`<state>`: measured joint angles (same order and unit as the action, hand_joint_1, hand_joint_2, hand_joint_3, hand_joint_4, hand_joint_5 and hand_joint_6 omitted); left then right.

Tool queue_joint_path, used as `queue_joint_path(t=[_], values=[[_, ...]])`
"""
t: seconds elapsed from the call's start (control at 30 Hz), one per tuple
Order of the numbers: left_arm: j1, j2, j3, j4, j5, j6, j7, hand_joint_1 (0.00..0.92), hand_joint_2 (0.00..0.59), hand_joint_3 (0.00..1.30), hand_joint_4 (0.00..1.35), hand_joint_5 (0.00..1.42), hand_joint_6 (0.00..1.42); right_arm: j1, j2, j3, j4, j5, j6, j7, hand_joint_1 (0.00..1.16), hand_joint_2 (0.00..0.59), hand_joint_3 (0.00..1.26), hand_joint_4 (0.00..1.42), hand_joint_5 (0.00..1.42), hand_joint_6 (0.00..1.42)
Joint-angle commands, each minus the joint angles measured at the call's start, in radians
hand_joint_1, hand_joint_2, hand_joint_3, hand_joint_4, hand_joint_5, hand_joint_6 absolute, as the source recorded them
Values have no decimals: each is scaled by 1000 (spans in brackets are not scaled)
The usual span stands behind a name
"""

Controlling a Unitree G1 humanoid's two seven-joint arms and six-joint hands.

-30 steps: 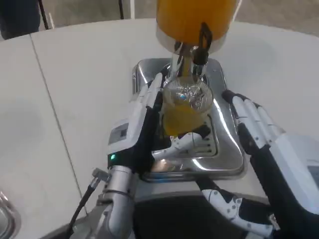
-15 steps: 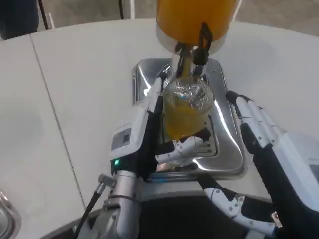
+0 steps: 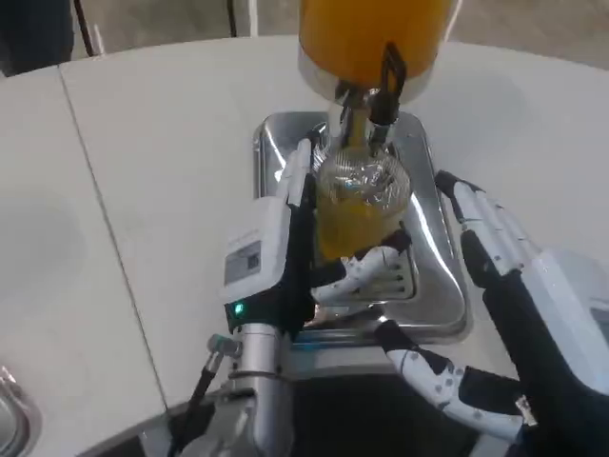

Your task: Grasp the cup under the faucet to collect the drink, then remove the cup.

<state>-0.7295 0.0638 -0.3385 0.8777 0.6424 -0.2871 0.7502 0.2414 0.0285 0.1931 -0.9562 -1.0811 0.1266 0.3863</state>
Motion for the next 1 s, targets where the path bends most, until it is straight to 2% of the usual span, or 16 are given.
queue_joint_path(t=[0.03,0.1,0.17,0.2,0.3,0.4,0.47,0.53,0.6,0.7,1.0], values=[[-7,-41,-30,43,19,39,25,340,91,116,151,482,592,1,7,-20,-15,-5,21,12,577,357,0,0,25,129],[-19,-55,-39,61,19,53,45,340,91,144,187,521,655,-7,10,-28,-8,-2,31,12,577,357,0,0,25,129],[-38,-77,-49,90,24,73,84,340,91,224,287,663,869,-13,11,-31,-4,-1,36,14,576,357,0,0,25,129],[-45,-85,-54,103,26,81,102,344,89,253,318,701,927,-16,7,-32,-3,-4,35,17,576,357,0,0,25,129],[-75,-112,-47,152,4,91,142,373,91,489,586,935,1240,-23,3,-41,-1,2,47,33,575,358,0,0,25,129],[-111,-144,-29,202,-24,95,152,388,90,651,747,1072,1398,-36,-5,-53,-4,-6,54,48,571,362,0,0,23,129],[-124,-156,-23,218,-35,91,166,390,89,740,848,1162,1423,-36,-6,-53,-8,-10,57,56,569,364,0,0,20,129],[-132,-165,-14,225,-45,80,197,395,91,891,1004,1282,1424,-31,-6,-52,-8,-9,58,60,565,363,0,0,18,129],[-135,-167,-11,228,-49,70,219,411,91,967,1088,1358,1424,-28,-5,-50,-9,-13,56,59,562,362,0,0,16,129],[-127,-159,-11,223,-54,46,240,459,88,1037,1116,1415,1424,-28,-4,-45,-7,-11,52,59,557,361,0,0,15,129],[-97,-98,-8,178,-45,-43,275,513,92,1096,1139,1424,1424,-64,-5,-26,32,6,51,50,551,362,0,0,14,129]])
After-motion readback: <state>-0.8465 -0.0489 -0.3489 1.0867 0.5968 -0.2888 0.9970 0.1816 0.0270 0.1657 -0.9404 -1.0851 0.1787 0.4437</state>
